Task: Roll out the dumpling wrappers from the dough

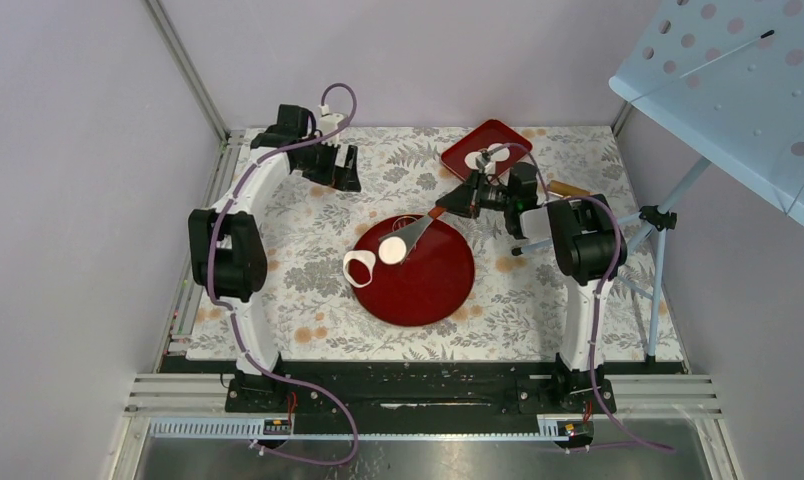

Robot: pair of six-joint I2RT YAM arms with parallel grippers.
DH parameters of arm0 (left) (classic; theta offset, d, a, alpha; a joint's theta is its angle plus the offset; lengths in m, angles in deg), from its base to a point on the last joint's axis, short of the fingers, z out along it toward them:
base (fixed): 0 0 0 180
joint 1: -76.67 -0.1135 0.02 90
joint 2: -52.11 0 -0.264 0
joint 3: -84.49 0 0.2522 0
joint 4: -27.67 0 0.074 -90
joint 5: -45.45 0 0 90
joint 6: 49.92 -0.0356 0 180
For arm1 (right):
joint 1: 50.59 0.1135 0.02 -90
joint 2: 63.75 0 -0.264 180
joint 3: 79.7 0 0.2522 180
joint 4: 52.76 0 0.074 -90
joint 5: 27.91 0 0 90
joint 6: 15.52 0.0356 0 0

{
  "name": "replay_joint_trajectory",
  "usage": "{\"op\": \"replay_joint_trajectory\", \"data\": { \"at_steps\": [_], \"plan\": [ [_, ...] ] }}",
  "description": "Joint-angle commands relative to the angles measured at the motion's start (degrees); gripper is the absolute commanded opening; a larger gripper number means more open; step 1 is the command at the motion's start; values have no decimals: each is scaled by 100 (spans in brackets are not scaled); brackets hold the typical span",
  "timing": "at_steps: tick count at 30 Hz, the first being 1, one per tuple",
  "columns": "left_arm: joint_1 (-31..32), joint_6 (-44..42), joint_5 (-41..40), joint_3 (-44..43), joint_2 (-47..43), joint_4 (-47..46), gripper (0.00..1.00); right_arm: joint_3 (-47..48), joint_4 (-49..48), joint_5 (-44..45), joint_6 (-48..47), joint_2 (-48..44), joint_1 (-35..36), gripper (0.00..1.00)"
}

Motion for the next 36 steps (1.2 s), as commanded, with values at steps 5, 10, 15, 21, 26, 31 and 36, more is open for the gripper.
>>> {"op": "replay_joint_trajectory", "data": {
  "at_steps": [5,10,15,21,26,31,36],
  "plan": [
    [-7,116,289,305,-367,-360,99,735,462,858,-113,-490,-563,0],
    [-56,124,285,439,-443,-402,99,1197,818,1201,-175,-367,-842,0],
    [-112,97,274,511,-488,-405,99,1728,1026,1433,-128,-82,-1111,0],
    [-186,57,264,574,-515,-390,99,2232,1259,1650,-156,281,-1458,0],
    [-235,20,245,615,-562,-368,99,2690,1737,1759,-467,481,-1652,0],
    [-278,15,226,671,-576,-369,99,3059,2105,1894,-735,587,-1803,0],
    [-307,28,203,682,-578,-369,99,3245,2498,2094,-1118,558,-1926,0]
  ]
}}
